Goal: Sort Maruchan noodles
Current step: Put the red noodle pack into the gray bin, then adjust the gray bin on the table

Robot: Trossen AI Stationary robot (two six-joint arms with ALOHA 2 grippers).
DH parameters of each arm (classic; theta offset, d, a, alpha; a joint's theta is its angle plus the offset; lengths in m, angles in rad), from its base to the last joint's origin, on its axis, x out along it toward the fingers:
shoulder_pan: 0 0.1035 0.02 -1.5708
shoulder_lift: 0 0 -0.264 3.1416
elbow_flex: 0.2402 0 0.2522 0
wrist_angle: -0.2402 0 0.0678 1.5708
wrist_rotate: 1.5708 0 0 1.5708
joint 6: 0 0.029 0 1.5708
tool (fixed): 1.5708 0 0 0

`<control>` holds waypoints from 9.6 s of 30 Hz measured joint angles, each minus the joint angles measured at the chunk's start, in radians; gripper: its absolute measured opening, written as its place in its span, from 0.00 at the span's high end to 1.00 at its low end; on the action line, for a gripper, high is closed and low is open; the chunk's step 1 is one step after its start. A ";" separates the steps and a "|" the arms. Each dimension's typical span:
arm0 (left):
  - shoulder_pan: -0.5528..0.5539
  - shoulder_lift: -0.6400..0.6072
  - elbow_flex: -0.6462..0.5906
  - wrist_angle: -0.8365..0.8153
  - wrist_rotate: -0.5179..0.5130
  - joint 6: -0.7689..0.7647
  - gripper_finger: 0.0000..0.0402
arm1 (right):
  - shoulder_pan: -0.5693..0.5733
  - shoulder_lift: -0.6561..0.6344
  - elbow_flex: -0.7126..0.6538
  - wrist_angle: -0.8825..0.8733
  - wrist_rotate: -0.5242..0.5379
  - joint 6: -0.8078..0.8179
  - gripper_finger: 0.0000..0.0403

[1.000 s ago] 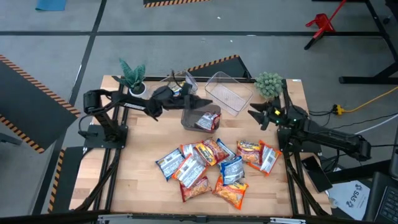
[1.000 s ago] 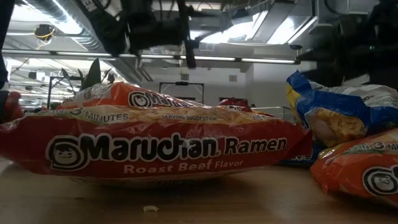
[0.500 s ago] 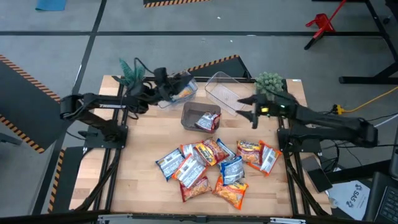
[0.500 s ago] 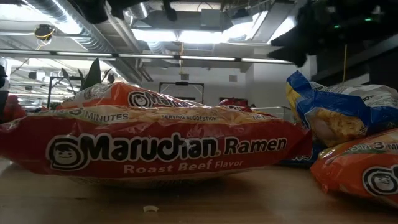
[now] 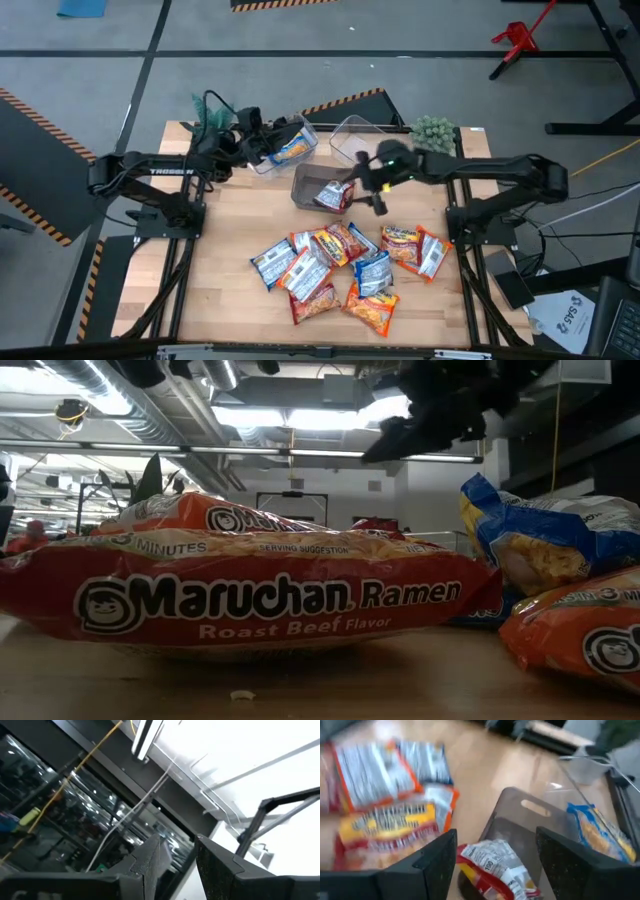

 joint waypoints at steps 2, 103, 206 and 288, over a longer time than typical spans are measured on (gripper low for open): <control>0.000 -0.009 0.000 0.007 0.005 0.000 0.71 | 0.049 0.052 0.075 -0.092 0.076 -0.078 0.36; -0.003 -0.014 -0.001 -0.033 0.020 0.001 0.71 | 0.018 0.372 0.499 -0.361 0.398 1.110 1.00; 0.019 -0.013 -0.001 -0.231 -0.047 0.008 0.71 | 0.161 0.424 0.383 -0.357 0.484 0.348 0.58; 0.044 -0.013 -0.001 -0.462 -0.046 0.087 0.71 | 0.015 0.389 0.316 -0.589 0.377 0.402 0.84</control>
